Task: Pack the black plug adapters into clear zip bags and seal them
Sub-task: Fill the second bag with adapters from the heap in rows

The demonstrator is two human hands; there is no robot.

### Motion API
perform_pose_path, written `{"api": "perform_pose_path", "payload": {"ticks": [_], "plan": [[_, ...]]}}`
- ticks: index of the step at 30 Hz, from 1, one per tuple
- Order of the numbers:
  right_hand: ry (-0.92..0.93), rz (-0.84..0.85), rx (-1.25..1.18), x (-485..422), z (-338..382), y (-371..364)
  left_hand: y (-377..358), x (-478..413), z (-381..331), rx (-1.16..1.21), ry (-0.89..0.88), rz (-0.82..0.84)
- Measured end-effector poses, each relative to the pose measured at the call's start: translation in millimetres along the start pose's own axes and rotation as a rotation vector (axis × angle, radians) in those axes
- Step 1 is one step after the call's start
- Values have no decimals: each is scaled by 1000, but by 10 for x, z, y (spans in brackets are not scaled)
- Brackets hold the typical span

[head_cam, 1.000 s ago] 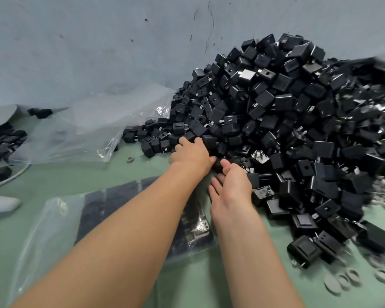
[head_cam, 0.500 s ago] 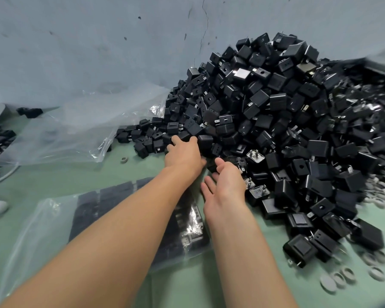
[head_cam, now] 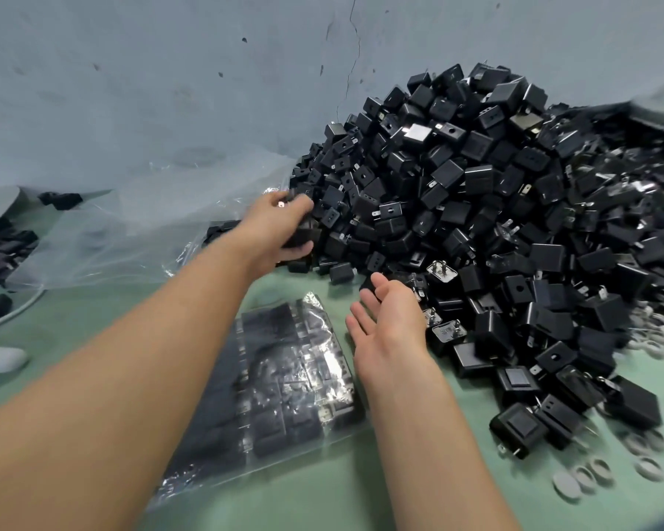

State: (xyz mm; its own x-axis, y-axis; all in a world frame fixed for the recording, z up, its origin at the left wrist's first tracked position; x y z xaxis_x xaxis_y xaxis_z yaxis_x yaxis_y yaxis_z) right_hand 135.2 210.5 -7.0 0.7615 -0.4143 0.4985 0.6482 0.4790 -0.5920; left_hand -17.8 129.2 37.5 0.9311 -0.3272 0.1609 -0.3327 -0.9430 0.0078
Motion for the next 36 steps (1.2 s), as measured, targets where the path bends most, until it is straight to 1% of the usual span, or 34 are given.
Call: {"api": "perform_pose_path", "payload": {"ticks": [2,3,4,6,8,10,13,19,23,25,27,30,32,34,36], "plan": [[18,92,-36,41,-9,-30,91,191,-94,458,136,147],[23,152,-60,70,-25,-67,146,316,-108,632,170,215],[23,215,-81,109,-54,-113,188,461,-104,750,184,277],[6,336,-112,194,-156,-217,255,787,-59,862,179,390],[-38,430,-140,279,-297,-309,322,1099,16,924,157,457],[-101,490,-175,381,-444,-376,427,1370,117,1016,127,455],[-199,536,-224,550,-669,-458,625,1679,292,1132,79,393],[-271,511,-262,809,-1064,-649,887,1920,544,1264,80,192],[-218,483,-258,852,-1178,-704,900,1829,581,1230,22,-15],[-224,456,-260,828,-1207,-719,932,1769,572,1154,-64,-157],[-267,408,-270,810,-1259,-735,1009,1718,561,1045,-120,-346],[-307,318,-278,835,-1390,-771,1178,1638,547,987,-95,-609],[-329,245,-277,861,-1482,-799,1299,1591,568,957,-68,-734],[-367,193,-282,898,-1552,-832,1418,1552,595,945,-115,-845],[-433,171,-324,939,-1595,-861,1505,1512,574,940,-180,-910]]}}
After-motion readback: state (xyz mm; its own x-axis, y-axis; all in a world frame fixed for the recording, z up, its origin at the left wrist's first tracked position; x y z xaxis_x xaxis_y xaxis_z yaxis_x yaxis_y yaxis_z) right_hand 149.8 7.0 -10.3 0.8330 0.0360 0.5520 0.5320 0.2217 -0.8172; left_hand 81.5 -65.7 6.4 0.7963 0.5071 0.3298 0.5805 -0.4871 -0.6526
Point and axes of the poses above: each hand's wrist, its own x-axis away from the middle knuckle, its own y-axis out of the back of the hand, z = x × y, the point moved 2 cm from there along -x, towards the middle knuckle, and after that the axes turned 5 degrees about z, right-handed, at the moved point
